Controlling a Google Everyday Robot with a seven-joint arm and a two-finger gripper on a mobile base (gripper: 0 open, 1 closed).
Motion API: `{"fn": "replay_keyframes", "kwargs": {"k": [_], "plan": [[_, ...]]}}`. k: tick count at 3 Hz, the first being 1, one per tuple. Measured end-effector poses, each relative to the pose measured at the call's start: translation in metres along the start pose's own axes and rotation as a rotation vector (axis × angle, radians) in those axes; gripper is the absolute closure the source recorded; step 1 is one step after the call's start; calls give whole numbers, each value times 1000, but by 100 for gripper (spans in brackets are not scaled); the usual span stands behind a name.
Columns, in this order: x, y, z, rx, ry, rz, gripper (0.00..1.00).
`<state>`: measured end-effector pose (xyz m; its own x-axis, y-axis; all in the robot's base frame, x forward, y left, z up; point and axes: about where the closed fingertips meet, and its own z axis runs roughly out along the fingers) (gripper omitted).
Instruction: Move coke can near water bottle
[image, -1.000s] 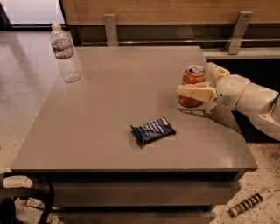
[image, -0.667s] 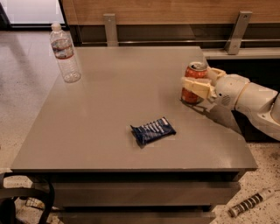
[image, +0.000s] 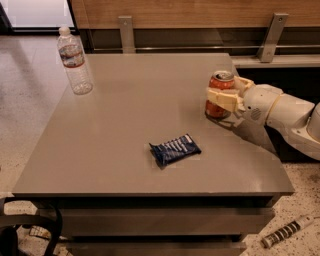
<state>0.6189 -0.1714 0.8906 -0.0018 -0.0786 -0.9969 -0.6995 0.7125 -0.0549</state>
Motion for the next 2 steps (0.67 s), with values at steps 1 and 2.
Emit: {"fn": "replay_keyframes", "kwargs": {"k": [1, 2], "plan": [[-1, 1, 1, -3, -1, 0, 100], [-19, 5, 8, -10, -5, -26, 100]]}}
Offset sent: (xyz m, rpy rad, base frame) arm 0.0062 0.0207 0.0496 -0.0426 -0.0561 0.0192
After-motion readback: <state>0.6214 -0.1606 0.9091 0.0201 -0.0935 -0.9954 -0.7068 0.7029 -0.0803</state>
